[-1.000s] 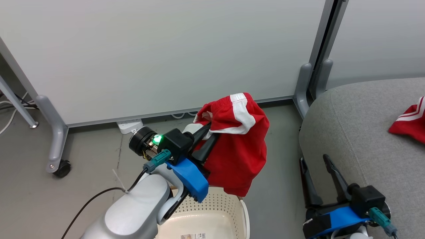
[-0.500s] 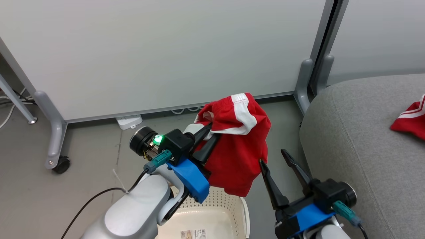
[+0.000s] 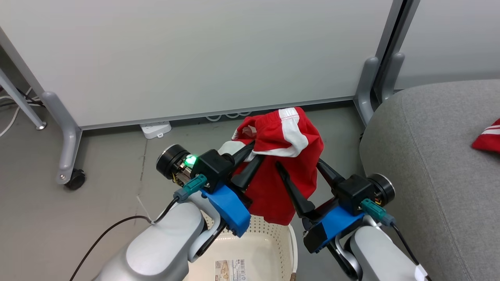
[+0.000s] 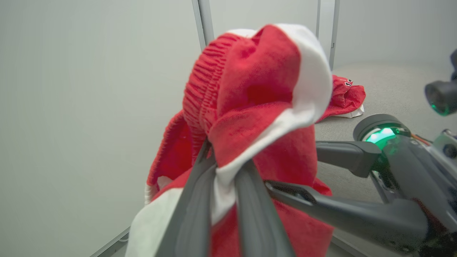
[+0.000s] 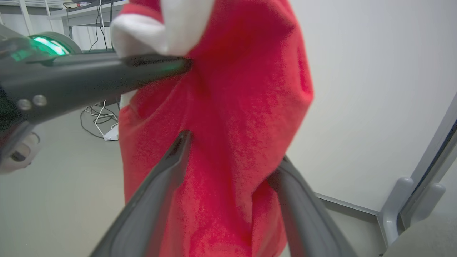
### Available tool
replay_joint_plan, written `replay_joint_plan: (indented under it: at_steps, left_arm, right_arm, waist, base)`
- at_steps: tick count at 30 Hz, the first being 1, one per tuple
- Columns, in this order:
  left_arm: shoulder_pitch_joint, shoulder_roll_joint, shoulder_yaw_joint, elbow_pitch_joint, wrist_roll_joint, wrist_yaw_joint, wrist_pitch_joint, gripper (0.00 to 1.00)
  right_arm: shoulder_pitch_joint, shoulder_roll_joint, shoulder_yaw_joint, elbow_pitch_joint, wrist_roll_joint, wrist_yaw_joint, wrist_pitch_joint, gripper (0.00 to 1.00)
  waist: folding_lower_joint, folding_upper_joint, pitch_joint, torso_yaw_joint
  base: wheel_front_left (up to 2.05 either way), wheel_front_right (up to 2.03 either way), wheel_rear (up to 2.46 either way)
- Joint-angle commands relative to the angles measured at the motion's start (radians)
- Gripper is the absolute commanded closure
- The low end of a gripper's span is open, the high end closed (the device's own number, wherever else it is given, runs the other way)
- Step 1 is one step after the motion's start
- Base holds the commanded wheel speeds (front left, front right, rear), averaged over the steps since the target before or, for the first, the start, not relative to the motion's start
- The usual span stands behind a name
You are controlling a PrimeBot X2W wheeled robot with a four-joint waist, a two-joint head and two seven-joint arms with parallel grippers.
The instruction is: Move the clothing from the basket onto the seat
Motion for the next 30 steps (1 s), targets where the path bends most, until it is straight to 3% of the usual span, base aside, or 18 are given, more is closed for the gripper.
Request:
replay_joint_plan:
  at_steps: [1, 6, 7, 8, 30]
  left_arm:
    - [-0.016, 0.001, -0.003, -0.004, 0.002, 0.000, -0.004, 1.00]
    - [-0.026, -0.002, -0.006, -0.006, 0.004, -0.003, -0.006, 1.00]
    - [-0.027, -0.002, -0.006, -0.006, 0.004, -0.003, -0.006, 1.00]
    - [-0.029, -0.002, -0.006, -0.004, 0.003, -0.004, -0.007, 1.00]
    - [-0.045, 0.005, -0.008, 0.014, -0.006, -0.005, -0.017, 1.00]
  right_arm:
    - [-0.030, 0.005, 0.008, 0.015, 0.004, -0.001, 0.000, 0.00]
    - [-0.087, 0.013, 0.034, 0.052, 0.013, -0.001, 0.000, 0.00]
    - [-0.093, 0.013, 0.040, 0.061, 0.017, -0.001, 0.000, 0.57]
    - [-0.102, 0.013, 0.045, 0.068, 0.021, -0.001, 0.000, 1.00]
    - [-0.126, 0.017, 0.054, 0.074, 0.039, -0.001, 0.000, 1.00]
  waist:
    - [-0.0001, 0.0000, 0.007, 0.002]
    - [-0.0001, 0.0000, 0.026, 0.004]
    - [-0.0001, 0.0000, 0.030, 0.004]
    - [-0.0001, 0.0000, 0.033, 0.004]
    - [-0.0001, 0.0000, 0.052, -0.001]
  base:
    - [0.00, 0.00, 0.00]
    - [0.00, 0.00, 0.00]
    - [0.00, 0.00, 0.00]
    - [0.00, 0.00, 0.00]
    - [0.00, 0.00, 0.00]
